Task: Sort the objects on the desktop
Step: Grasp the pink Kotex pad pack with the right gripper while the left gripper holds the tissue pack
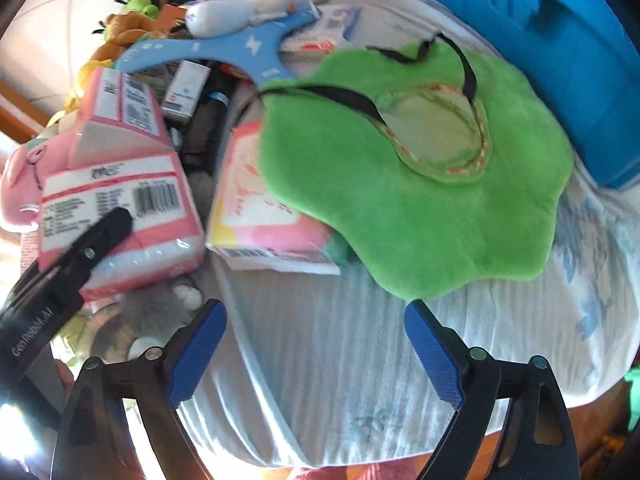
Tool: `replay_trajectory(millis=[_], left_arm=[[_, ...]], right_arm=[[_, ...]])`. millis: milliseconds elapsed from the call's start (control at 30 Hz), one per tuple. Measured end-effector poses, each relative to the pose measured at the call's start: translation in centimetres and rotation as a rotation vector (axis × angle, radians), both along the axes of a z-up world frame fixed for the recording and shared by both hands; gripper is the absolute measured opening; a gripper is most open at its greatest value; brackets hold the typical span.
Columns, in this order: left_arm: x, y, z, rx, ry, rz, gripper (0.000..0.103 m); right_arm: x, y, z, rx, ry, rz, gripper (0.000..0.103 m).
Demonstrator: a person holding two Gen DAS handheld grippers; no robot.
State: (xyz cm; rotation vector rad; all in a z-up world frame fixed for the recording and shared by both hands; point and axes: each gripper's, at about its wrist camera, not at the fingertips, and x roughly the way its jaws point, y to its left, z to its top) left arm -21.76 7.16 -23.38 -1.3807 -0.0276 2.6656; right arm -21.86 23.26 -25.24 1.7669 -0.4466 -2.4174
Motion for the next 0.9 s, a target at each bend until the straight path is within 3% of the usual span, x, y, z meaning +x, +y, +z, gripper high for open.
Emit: replay_trajectory(millis=[200,300,433,500,667,700,767,833,867,900], left_arm=[[0.2,-0.7,0.0,0.030,-0.011,-0.013,0.088],[0.3,-0.8,0.2,0.058,-0.036,-0.019,0.082],[0.6,-0.2,0.7,0.028,-0.039,-0.038,0.073],[0.9,0.0,1.0,0.027,-0.035,-0.048,0.069],[1.7,-0.4,2.8,0.034,-0.005,-0.032,0.065],[1.8,-0.6,3.3,0.039,0.002,-0.030,0.064],[2.0,-0.8,4.1,0.038,0.013,-0.027,0.064],[2.4,-0.9,4.7,0.018,0.028,-0.027,0.064],[2.5,-0.9,4.9,-0.003,0.035,-0.027,0.064],[2.6,-0.8,4.9,-0.023,0.039,-0.030,0.064]], right_arm=[[-2.6,-1.1,0.5,0.035,0.114,-0.007,0.091],[-5.0,-2.6,-0.3,0.083,0.130,0.033,0.096],[-5.1,-3.7,-1.1,0.160,0.136,0.075,0.095],[-4.9,-3.5,-0.3,0.143,0.145,0.070,0.066],[-2.7,-2.5,2.3,0.144,0.175,0.099,0.020],[-2.2,-2.1,3.0,0.143,0.185,0.101,0.017],[-1.2,-1.9,3.5,0.124,0.178,0.106,0.017],[-1.9,-1.5,3.7,0.046,0.144,0.075,0.028],[-1.9,-1.6,3.4,0.033,0.126,0.060,0.054],[-1.9,-1.6,3.3,0.026,0.118,0.044,0.090]])
